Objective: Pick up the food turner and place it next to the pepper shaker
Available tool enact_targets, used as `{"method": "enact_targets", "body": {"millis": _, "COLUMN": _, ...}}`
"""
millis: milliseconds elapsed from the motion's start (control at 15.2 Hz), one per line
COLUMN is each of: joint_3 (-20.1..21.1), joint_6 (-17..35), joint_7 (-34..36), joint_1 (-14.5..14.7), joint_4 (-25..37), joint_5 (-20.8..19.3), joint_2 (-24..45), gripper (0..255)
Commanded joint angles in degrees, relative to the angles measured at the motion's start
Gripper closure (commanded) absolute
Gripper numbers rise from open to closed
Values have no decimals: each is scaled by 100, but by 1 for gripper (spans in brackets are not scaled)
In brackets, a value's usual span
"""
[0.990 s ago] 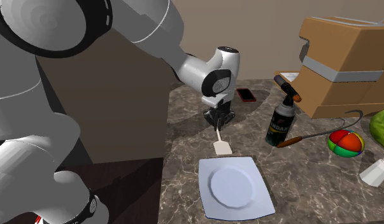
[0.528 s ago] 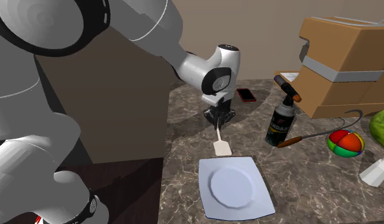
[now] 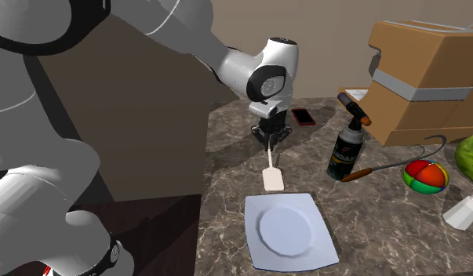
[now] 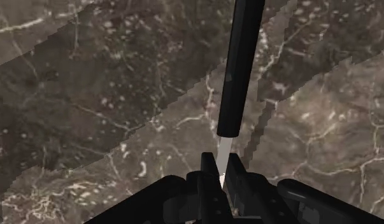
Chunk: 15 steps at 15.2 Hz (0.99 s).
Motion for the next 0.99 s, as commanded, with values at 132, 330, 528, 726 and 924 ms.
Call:
{"method": "enact_targets", "body": {"millis": 132, "joint_3": 43, "joint_6": -291, "joint_7": -107, "joint_1": -46, "joint_4": 130, "joint_5": 173, "joint_2": -204, "gripper": 255}}
{"method": "enact_targets", "body": {"millis": 330, "joint_3": 63, "joint_6": -506, "joint_7": -178, "joint_1": -73, "joint_4": 234, "joint_5": 286, "joint_2": -345, "gripper": 255}}
{"method": "enact_targets", "body": {"millis": 528, "joint_3": 74, "joint_6": -724, "joint_7": -240, "joint_1": -96, "joint_4": 350, "joint_5": 387, "joint_2": -475, "gripper": 255}}
{"method": "enact_targets", "body": {"millis": 726, "joint_3": 79, "joint_6": -945, "joint_7": -293, "joint_1": -114, "joint_4": 478, "joint_5": 475, "joint_2": -593, "gripper": 255}}
{"method": "enact_targets", "body": {"millis": 924, "joint_3": 79, "joint_6": -1166, "joint_7": -337, "joint_1": -130, "joint_4": 617, "joint_5": 550, "joint_2": -698, "gripper": 255}}
